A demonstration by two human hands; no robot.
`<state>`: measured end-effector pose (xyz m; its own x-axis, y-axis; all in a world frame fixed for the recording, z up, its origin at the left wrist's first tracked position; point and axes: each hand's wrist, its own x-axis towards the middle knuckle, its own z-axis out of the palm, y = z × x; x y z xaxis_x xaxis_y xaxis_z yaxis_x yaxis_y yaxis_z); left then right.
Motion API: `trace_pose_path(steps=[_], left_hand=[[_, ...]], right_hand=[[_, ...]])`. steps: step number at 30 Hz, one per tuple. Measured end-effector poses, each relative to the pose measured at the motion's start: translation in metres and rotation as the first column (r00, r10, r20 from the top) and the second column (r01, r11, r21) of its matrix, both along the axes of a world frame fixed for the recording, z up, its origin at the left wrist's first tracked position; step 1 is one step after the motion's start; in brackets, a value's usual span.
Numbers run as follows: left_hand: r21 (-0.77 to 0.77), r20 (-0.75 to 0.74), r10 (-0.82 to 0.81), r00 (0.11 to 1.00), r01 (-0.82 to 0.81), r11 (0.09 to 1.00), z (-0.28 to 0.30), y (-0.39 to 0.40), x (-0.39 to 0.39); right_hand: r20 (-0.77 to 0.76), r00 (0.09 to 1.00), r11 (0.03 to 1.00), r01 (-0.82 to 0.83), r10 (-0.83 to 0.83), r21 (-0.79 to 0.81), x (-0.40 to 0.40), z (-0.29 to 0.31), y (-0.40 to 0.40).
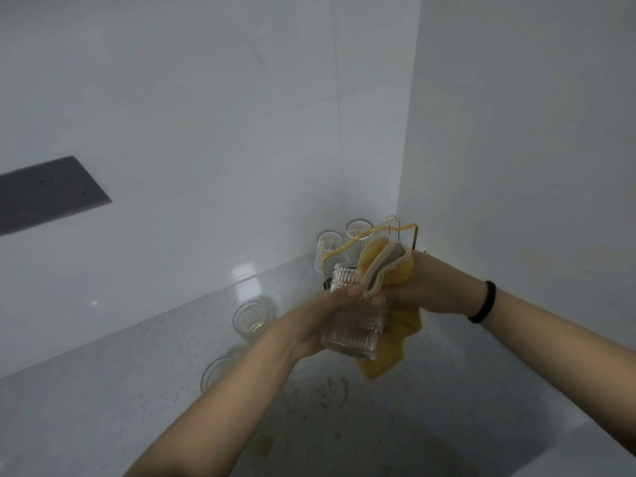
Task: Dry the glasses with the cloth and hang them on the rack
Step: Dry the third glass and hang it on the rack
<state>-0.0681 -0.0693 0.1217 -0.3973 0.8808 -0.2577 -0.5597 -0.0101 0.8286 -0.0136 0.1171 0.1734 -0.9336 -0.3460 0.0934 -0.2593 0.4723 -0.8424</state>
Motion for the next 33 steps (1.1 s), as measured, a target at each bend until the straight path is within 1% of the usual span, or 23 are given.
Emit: trace_pose_path(steps=[1,3,5,7,9,10,12,14,15,17,18,19,21,22,23,24,25,27,29,30,31,32,33], left_hand=[[0.013,0.033,0.046,0.998,-0.047,0.999,-0.002,0.0,0.0],[0.027,0.065,0.101,0.993,-0.103,0.994,-0.003,0.002,0.002],[0.02,0.072,0.157,0.985,-0.159,0.987,-0.002,0.005,0.007],[-0.007,0.073,0.231,0.97,-0.231,0.973,-0.003,0.007,0.011],[-0.029,0.028,0.294,0.955,-0.293,0.956,-0.003,0.007,0.015],[-0.037,0.026,0.35,0.936,-0.349,0.936,-0.001,0.007,0.016],[0.01,0.141,0.5,0.855,-0.506,0.862,0.003,0.007,0.012],[0.031,0.257,0.627,0.736,-0.654,0.756,0.011,0.011,0.009],[0.027,0.265,0.649,0.713,-0.679,0.734,0.015,0.015,0.01],[0.008,0.254,0.632,0.733,-0.655,0.756,0.019,0.026,0.017],[-0.019,0.254,0.621,0.741,-0.639,0.769,0.021,0.03,0.02],[-0.036,0.241,0.621,0.746,-0.633,0.773,0.022,0.034,0.024],[-0.048,0.192,0.653,0.733,-0.658,0.752,0.02,0.041,0.027],[-0.061,0.167,0.681,0.713,-0.682,0.729,0.019,0.042,0.028],[-0.055,0.167,0.691,0.704,-0.693,0.719,0.02,0.044,0.029],[-0.048,0.213,0.677,0.705,-0.684,0.728,0.019,0.044,0.028],[-0.046,0.264,0.639,0.722,-0.652,0.756,0.016,0.043,0.026],[-0.042,0.279,0.59,0.757,-0.605,0.795,0.01,0.04,0.021],[-0.014,0.206,0.567,0.798,-0.577,0.817,0.009,0.037,0.023],[0.004,0.148,0.565,0.812,-0.571,0.821,0.008,0.037,0.026],[0.031,0.089,0.569,0.818,-0.573,0.819,0.008,0.037,0.028],[0.061,0.048,0.575,0.817,-0.577,0.815,0.006,0.035,0.029],[0.081,0.02,0.572,0.82,-0.571,0.817,0.006,0.032,0.029]], right_hand=[[-0.03,0.995,0.989,0.09,-0.095,-0.118,0.002,-0.007,-0.003],[-0.052,0.958,0.901,0.247,-0.283,-0.357,0.006,-0.018,-0.013],[0.03,0.905,0.747,0.369,-0.424,-0.553,0.006,-0.025,-0.026],[0.196,0.848,0.537,0.473,-0.493,-0.698,0.003,-0.027,-0.037],[0.331,0.777,0.341,0.558,-0.535,-0.756,0.003,-0.023,-0.04],[0.353,0.747,0.299,0.583,-0.564,-0.756,0.004,-0.023,-0.04],[0.359,0.715,0.284,0.61,-0.6,-0.74,0.014,-0.026,-0.047],[0.414,0.709,0.32,0.657,-0.571,-0.683,0.025,-0.041,-0.066],[0.428,0.703,0.359,0.679,-0.567,-0.64,0.029,-0.05,-0.078],[0.493,0.669,0.366,0.73,-0.557,-0.578,0.027,-0.06,-0.097],[0.518,0.681,0.357,0.722,-0.518,-0.593,0.022,-0.058,-0.101],[0.563,0.706,0.292,0.699,-0.431,-0.653,0.016,-0.052,-0.099],[0.649,0.726,0.108,0.682,-0.228,-0.724,0.006,-0.041,-0.087],[0.66,0.733,0.025,0.672,-0.164,-0.74,0.002,-0.037,-0.08],[0.663,0.728,-0.017,0.671,-0.177,-0.741,-0.001,-0.035,-0.076],[0.684,0.691,-0.013,0.701,-0.233,-0.713,-0.003,-0.035,-0.077],[0.707,0.64,0.027,0.747,-0.302,-0.664,-0.003,-0.038,-0.082],[0.725,0.57,0.102,0.808,-0.388,-0.58,0.0,-0.041,-0.094],[0.666,0.609,0.154,0.777,-0.431,-0.61,-0.001,-0.039,-0.094],[0.625,0.639,0.155,0.744,-0.447,-0.65,-0.004,-0.037,-0.087],[0.606,0.658,0.125,0.717,-0.447,-0.686,-0.007,-0.033,-0.076],[0.602,0.659,0.104,0.709,-0.451,-0.698,-0.01,-0.03,-0.066],[0.601,0.662,0.112,0.709,-0.448,-0.697,-0.012,-0.029,-0.056]])
